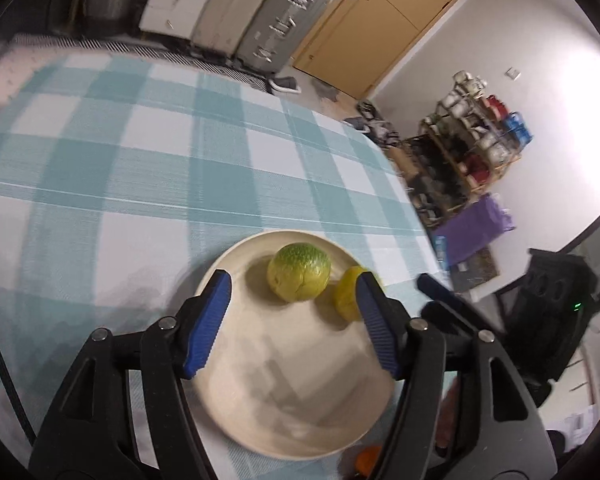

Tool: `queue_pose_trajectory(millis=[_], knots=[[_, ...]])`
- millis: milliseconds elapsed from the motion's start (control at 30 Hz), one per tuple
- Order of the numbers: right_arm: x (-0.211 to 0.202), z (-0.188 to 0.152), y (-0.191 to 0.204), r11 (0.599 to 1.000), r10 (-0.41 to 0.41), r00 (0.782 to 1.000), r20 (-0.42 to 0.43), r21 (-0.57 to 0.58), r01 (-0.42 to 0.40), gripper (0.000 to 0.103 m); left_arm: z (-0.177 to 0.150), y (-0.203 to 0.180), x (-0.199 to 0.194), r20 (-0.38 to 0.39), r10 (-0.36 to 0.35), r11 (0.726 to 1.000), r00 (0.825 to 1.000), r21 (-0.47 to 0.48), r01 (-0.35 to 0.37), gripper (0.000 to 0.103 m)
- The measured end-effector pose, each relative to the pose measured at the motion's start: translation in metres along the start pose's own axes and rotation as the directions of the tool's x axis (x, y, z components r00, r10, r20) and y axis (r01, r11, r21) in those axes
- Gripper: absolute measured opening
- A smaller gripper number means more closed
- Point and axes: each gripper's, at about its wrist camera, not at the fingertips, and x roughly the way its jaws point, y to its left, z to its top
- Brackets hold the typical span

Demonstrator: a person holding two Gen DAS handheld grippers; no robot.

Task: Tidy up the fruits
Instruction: 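Open both tools and withdraw from the plate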

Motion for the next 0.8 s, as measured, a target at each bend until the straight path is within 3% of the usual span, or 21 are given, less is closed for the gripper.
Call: queue_pose_trajectory(millis=[200,267,367,567,600,633,800], knots=[[-0.025,-0.013,0.009,0.999,-0.035,0.999,0.027,-0.014,0.035,0.099,-0.024,-0.025,-0.035,0.067,0.103,0.990,0.992,0.089,-0.108,0.067],[-0.035,-0.018,0.013,0.998,-0.049,0.998,0.039,-0.029,0.050,0.102,-0.032,-0.035,-0.046,0.097,0.137,0.981,0.986,0.126,-0.149,0.072],[-0.047,-0.025,0.021,0.997,-0.050,0.997,0.060,-0.057,0.053,0.102,-0.045,-0.050,-0.066,0.159,0.190,0.964,0.969,0.155,-0.214,0.083],[-0.077,-0.038,0.038,0.994,-0.053,0.991,0.126,-0.091,0.065,0.103,-0.066,-0.061,-0.097,0.227,0.265,0.941,0.937,0.149,-0.302,0.090],[-0.082,-0.041,0.042,0.993,-0.047,0.990,0.133,-0.098,0.061,0.103,-0.068,-0.061,-0.100,0.228,0.270,0.940,0.935,0.145,-0.307,0.093],[-0.085,-0.042,0.044,0.993,-0.040,0.991,0.132,-0.104,0.054,0.103,-0.072,-0.062,-0.106,0.234,0.271,0.941,0.934,0.139,-0.307,0.101],[-0.101,-0.051,0.057,0.989,-0.040,0.988,0.150,-0.136,0.061,0.103,-0.091,-0.067,-0.130,0.283,0.280,0.934,0.917,0.139,-0.328,0.103]])
